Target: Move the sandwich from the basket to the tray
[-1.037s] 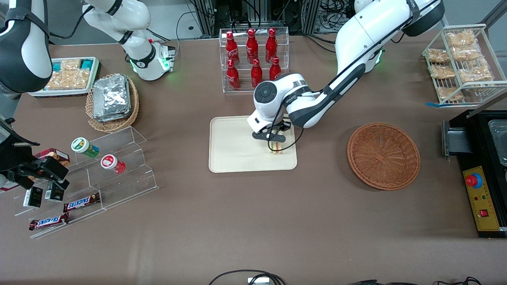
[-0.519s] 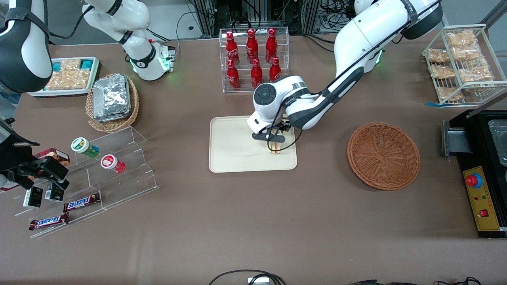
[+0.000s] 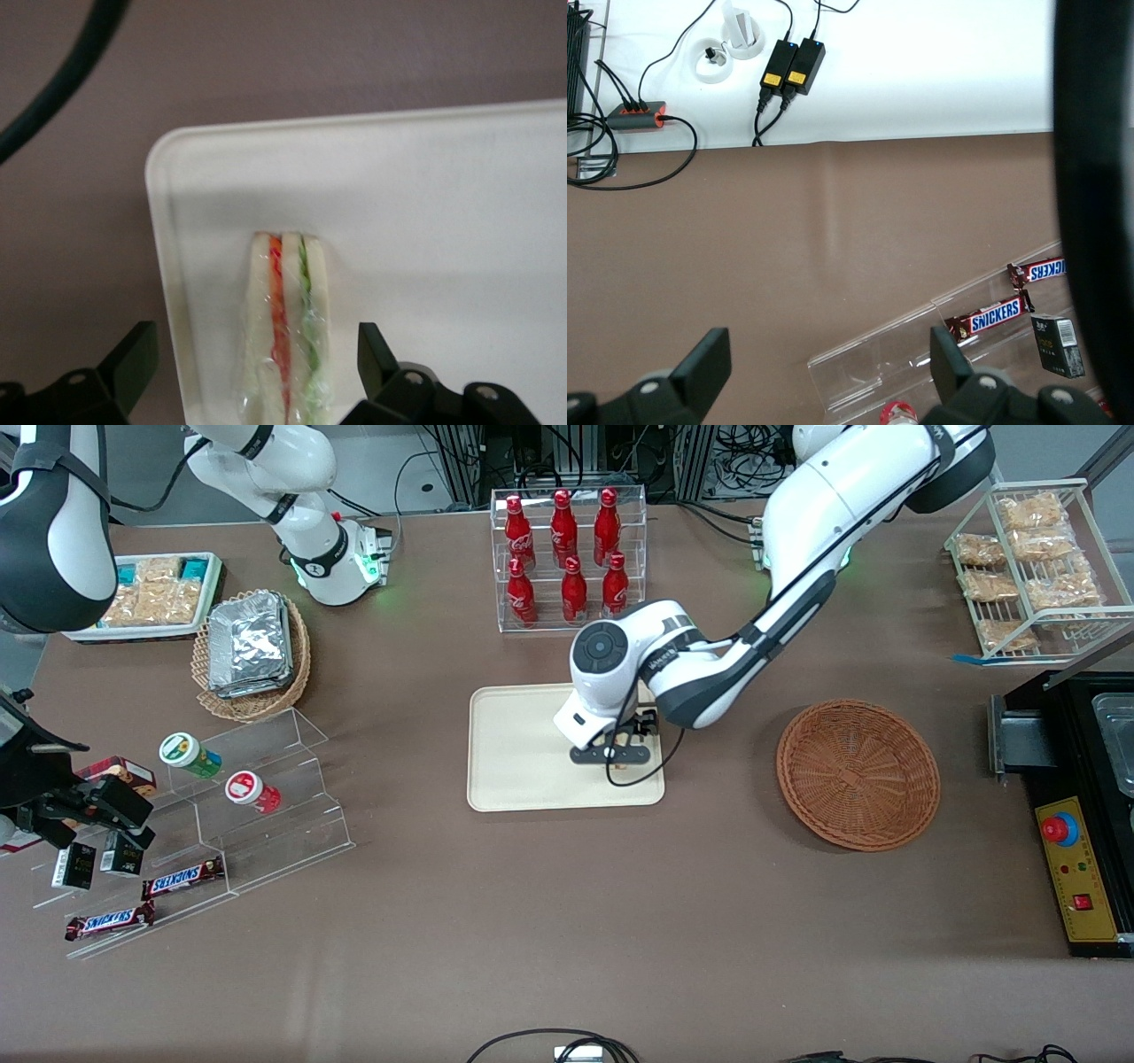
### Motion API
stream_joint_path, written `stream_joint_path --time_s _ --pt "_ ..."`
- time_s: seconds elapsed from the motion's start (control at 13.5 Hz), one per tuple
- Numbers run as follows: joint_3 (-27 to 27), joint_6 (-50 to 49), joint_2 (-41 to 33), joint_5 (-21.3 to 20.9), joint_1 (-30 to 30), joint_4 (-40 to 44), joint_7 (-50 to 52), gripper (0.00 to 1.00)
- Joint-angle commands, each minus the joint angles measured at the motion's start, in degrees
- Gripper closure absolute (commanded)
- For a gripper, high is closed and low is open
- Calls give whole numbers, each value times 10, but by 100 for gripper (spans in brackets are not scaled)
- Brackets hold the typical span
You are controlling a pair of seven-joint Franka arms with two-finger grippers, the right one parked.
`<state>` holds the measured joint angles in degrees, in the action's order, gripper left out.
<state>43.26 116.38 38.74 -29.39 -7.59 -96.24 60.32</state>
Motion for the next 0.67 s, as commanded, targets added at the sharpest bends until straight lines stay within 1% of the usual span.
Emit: stream_joint_path --time_s 0.0,0.15,0.3,0.59 --pt "2 -44 -10 25 20 43 9 1" --pt "2 -96 -20 33 32 83 10 1" --pt "2 -142 -35 33 61 109 10 1" --pt "2 -172 -73 31 116 108 7 1"
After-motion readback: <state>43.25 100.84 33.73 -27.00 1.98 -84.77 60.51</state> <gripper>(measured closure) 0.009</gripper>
